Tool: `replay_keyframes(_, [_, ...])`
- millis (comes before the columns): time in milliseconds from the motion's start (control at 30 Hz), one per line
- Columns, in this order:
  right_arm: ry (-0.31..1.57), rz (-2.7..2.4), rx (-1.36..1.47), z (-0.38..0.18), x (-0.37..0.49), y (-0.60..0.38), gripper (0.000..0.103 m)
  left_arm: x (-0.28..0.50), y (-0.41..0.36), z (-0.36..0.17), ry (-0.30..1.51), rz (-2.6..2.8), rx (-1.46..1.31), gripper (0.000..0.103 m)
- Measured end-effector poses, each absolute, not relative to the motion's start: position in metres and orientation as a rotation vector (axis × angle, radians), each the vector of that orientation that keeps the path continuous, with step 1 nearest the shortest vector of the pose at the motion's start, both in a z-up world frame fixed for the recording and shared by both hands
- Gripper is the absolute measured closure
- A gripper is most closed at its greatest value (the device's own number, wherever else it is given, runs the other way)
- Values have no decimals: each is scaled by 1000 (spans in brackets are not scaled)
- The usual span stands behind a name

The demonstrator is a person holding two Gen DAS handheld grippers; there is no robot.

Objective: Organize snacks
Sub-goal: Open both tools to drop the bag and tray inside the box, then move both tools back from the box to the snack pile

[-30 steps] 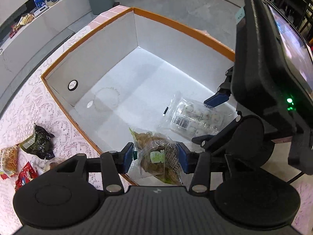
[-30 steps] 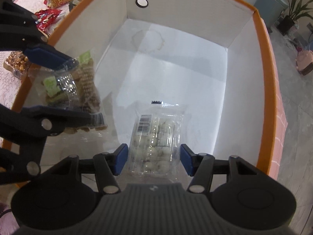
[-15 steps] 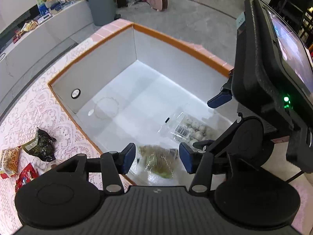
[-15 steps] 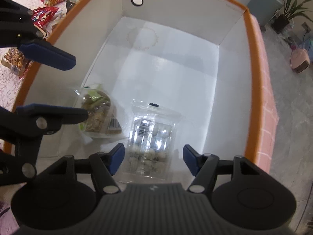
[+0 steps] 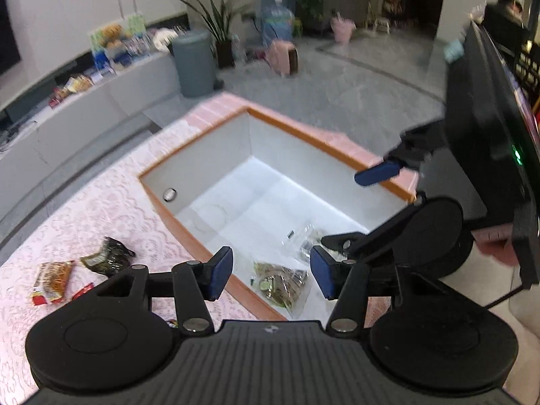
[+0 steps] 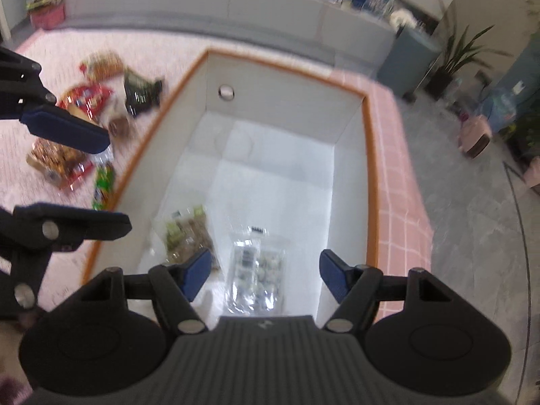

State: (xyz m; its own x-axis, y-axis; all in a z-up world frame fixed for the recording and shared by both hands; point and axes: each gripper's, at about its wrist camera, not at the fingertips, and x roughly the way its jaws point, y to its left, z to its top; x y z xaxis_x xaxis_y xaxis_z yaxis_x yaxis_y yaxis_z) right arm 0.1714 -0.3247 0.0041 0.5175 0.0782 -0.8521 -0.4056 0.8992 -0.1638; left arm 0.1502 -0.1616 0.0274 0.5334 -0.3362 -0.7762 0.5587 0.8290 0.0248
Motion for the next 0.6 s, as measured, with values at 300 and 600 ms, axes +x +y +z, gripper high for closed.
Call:
replay_keyframes(300, [803, 281, -86, 20, 129, -305, 30, 115, -103, 52, 740, -456, 142, 40])
replay_keyframes(600, [662, 317, 134, 18, 91, -261, 30, 78, -43, 53, 652, -318, 43, 36])
